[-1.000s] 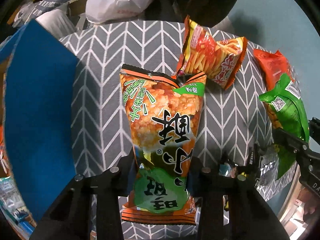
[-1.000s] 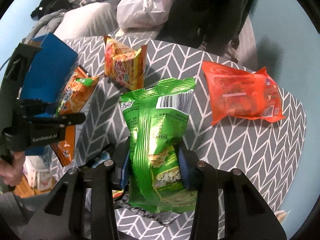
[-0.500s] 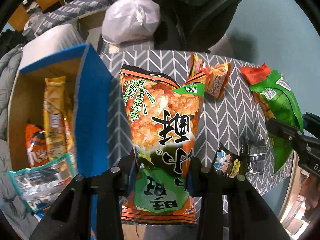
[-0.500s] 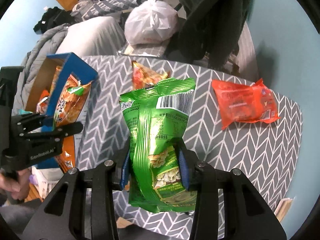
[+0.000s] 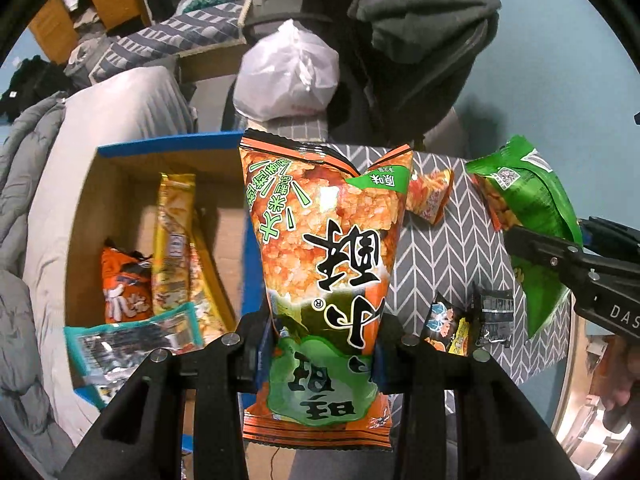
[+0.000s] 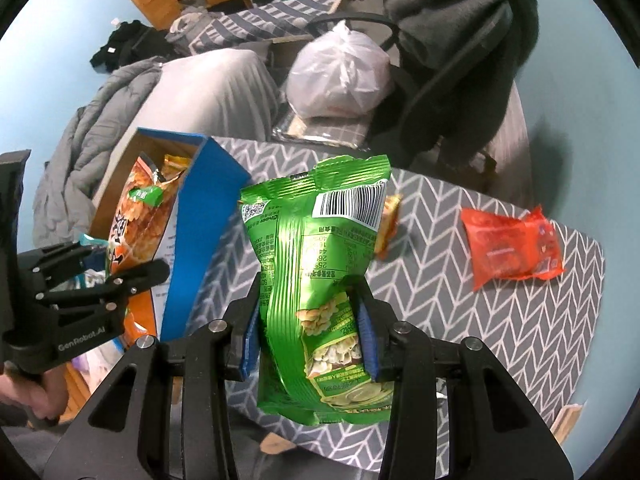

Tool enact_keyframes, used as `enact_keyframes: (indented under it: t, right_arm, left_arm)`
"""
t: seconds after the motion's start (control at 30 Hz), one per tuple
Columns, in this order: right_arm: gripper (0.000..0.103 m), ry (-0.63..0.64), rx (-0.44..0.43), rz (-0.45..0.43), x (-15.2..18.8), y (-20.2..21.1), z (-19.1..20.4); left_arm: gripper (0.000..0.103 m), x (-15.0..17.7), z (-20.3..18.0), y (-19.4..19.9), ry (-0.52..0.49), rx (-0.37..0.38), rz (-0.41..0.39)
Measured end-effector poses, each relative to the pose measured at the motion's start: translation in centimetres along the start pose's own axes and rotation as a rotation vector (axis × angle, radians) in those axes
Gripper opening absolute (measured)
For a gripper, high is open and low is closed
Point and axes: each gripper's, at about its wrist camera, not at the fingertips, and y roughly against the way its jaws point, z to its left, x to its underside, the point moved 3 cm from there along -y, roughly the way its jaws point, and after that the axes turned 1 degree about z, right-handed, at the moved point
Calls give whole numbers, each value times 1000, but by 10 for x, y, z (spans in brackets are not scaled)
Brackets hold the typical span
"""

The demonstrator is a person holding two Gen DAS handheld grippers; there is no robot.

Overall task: Organize snacks
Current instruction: 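Lift and carry both bags over the cardboard box with both grippers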

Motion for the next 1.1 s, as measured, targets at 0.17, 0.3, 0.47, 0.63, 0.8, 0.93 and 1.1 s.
enact_keyframes:
  t: [0.17,0.3,0.47,0.63,0.8,0.93,1.1]
  right_arm:
    - [39,33,-17,-18,-12,4,23]
    - [39,56,-31,-21,-20,3,42]
    - [39,85,-45,-14,-27,-4,63]
    - [39,113,-62,0,-34,-16,85]
    - [39,153,-82,16,-42,-31,112]
    - [39,178,-99,28,-50,-42,131]
    - [39,204,-125,41,-59,-57,156]
  left_arm:
    - [39,-1,19,18,38,-8,-35]
    - [39,0,35,27,58,-27,-55]
    - [39,2,60,32,101,-40,-60]
    - [38,3,88,32,153,-58,-63]
    - [38,3,115,31,201,-79,-65]
    - [38,3,135,31,232,-95,-71]
    - [39,4,159,26,259,-116,-65]
